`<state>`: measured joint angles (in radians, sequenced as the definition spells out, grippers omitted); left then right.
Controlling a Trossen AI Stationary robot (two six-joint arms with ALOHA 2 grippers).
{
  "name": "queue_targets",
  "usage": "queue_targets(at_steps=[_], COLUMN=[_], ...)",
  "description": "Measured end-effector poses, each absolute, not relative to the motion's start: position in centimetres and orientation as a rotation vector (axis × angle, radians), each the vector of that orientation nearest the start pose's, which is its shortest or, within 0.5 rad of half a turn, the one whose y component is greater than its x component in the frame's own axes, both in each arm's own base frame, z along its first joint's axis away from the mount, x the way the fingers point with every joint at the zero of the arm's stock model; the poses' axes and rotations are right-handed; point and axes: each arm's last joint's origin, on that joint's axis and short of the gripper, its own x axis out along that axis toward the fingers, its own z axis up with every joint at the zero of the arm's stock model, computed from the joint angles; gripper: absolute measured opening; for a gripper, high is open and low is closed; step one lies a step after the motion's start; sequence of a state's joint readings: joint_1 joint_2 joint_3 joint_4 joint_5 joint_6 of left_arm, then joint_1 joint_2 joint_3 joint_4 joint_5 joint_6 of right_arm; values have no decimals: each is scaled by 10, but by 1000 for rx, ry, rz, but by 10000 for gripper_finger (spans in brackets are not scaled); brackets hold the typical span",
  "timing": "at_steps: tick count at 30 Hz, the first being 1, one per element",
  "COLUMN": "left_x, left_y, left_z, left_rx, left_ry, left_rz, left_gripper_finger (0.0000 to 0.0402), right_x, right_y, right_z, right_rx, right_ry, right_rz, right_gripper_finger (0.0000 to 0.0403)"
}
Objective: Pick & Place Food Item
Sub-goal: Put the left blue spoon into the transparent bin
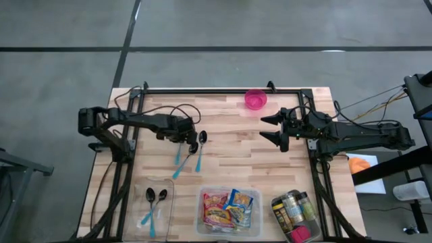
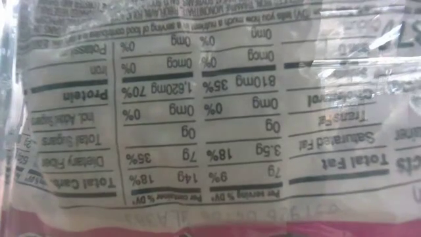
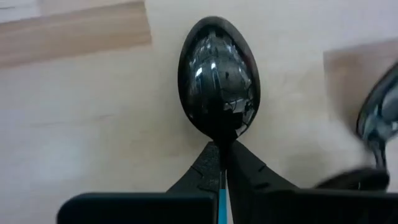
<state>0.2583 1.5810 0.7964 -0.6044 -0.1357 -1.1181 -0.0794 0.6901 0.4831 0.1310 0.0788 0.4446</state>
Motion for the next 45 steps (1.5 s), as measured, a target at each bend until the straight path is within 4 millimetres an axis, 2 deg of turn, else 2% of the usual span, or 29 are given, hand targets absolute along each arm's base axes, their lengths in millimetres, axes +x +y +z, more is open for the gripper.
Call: queue_targets(at_steps=[10,18,25,33,40,45], left_x=[216,177,143,128,114,105], left_y=[60,41,10,-43,-94,-123], left_z=[196,244,270,276,266,256], left_rx=[-1064,-1333,-1534,-1618,-1574,-1490], left_ry=[982,891,862,982,1110,1127], left_rz=[1005,806,676,602,652,669], left_gripper_finger=[2,1,1,0,0,0], right_x=[164,164,164,164,164,164], right_y=[-15,-15,-15,-15,-15,-15], right_z=[273,273,273,273,273,273], right_rx=[444,444,444,444,444,443], right_ry=[40,39,39,39,39,39], right_rz=[-172,-172,-172,-172,-172,-172], right_gripper_finger=[381,381,381,381,381,381])
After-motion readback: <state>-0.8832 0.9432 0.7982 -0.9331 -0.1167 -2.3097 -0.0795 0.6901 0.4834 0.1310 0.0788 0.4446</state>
